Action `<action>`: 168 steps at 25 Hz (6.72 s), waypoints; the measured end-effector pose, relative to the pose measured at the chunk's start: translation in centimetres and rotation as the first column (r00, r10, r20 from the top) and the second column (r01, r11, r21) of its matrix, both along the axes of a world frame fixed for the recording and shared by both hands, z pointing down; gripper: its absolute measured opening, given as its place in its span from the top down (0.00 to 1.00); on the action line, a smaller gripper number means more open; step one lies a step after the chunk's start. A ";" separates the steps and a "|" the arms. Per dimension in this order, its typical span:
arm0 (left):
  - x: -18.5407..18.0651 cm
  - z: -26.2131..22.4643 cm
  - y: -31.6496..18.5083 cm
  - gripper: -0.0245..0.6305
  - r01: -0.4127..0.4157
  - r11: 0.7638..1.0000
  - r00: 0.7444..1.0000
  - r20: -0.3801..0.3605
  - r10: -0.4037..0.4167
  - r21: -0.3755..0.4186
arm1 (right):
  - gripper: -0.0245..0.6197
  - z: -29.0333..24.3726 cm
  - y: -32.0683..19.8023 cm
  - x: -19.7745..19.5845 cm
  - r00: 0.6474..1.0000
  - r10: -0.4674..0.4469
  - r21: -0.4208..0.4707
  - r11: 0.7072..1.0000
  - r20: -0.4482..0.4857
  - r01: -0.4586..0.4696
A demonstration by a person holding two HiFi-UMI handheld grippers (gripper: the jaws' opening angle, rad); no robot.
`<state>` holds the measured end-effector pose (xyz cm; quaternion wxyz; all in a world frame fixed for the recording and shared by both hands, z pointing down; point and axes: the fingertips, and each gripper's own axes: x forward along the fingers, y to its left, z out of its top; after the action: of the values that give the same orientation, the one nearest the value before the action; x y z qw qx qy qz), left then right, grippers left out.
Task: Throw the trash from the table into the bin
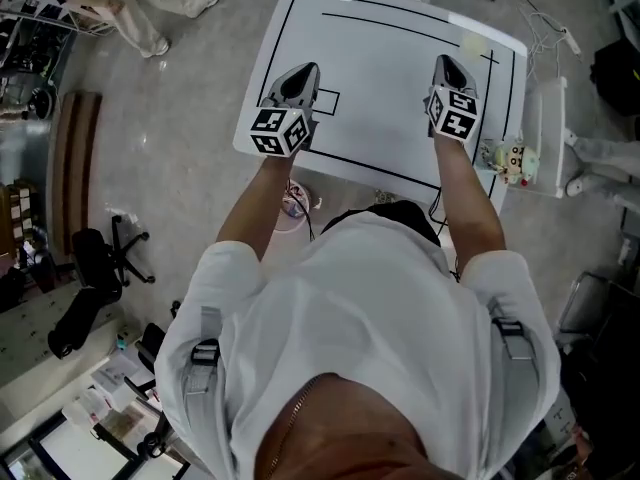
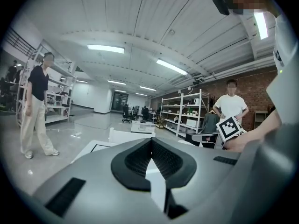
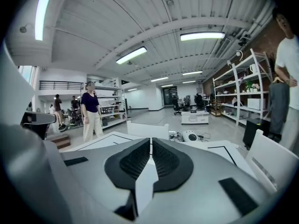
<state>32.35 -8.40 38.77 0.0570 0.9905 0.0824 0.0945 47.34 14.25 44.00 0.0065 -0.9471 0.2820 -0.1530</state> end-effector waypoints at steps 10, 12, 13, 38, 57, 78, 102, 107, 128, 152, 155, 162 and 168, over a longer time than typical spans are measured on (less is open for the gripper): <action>5.4 3.6 2.6 0.95 -0.082 0.996 0.994 0.070 0.083 -0.018 | 0.83 6.0 5.5 6.5 0.975 0.198 -0.033 0.980 0.098 -0.196; 5.7 4.2 2.5 0.95 -0.085 0.996 0.993 0.081 0.086 -0.022 | 0.66 6.8 5.8 7.4 0.970 0.218 -0.052 0.975 0.108 -0.214; 5.8 4.6 2.5 0.95 -0.085 0.996 0.993 0.085 0.086 -0.026 | 0.59 7.2 6.0 7.8 0.967 0.229 -0.064 0.973 0.112 -0.223; 6.0 6.5 -0.9 0.95 0.022 0.999 0.993 0.120 -0.018 -0.031 | 0.48 12.8 7.7 15.6 0.945 0.261 -0.177 0.958 0.199 -0.227; -2.5 3.4 -4.2 0.95 0.189 0.982 0.981 0.044 -0.187 -0.032 | 0.66 4.6 -5.3 7.0 0.990 -0.133 -0.118 0.983 0.047 0.138; -35.2 1.2 -15.6 0.95 0.673 0.738 0.738 -0.019 -0.674 -0.046 | 0.66 -3.2 -31.0 -28.8 0.605 -0.795 -0.035 0.607 -0.045 0.794; -59.2 17.1 -16.1 0.95 0.927 0.357 0.375 0.250 -0.893 -0.113 | 0.66 14.6 -38.2 -54.8 0.142 -0.964 -0.093 0.124 0.226 0.988; -60.0 24.4 -16.1 0.95 0.945 0.305 0.328 0.341 -0.881 -0.120 | 0.66 22.5 -38.9 -55.6 0.099 -0.945 -0.097 0.072 0.311 0.993; -59.4 58.2 -11.9 0.95 0.961 0.216 0.278 0.577 -0.768 -0.174 | 0.62 61.2 -38.2 -56.4 0.013 -0.825 -0.173 -0.104 0.565 0.979; -57.3 50.5 -14.6 0.95 0.951 0.268 0.310 0.500 -0.809 -0.156 | 0.55 51.1 -40.0 -56.3 -0.017 -0.864 -0.080 -0.067 0.503 0.995; -57.1 46.1 -15.2 0.95 0.947 0.285 0.321 0.476 -0.819 -0.148 | 0.70 44.9 -40.1 -55.9 -0.010 -0.889 -0.061 -0.043 0.459 0.997; -56.2 34.2 -17.5 0.95 0.935 0.331 0.353 0.385 -0.853 -0.124 | 0.85 30.3 -40.9 -54.2 0.021 -0.943 -0.041 0.008 0.332 0.999; -54.4 25.3 -18.8 0.95 0.922 0.370 0.387 0.290 -0.875 -0.113 | 0.89 20.4 -41.7 -52.5 0.063 -0.972 -0.033 0.057 0.226 0.998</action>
<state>-22.05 -27.25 64.08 0.2337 0.8440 -0.4662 0.1256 -5.12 -27.41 64.36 -0.1643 -0.4829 0.8345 -0.2082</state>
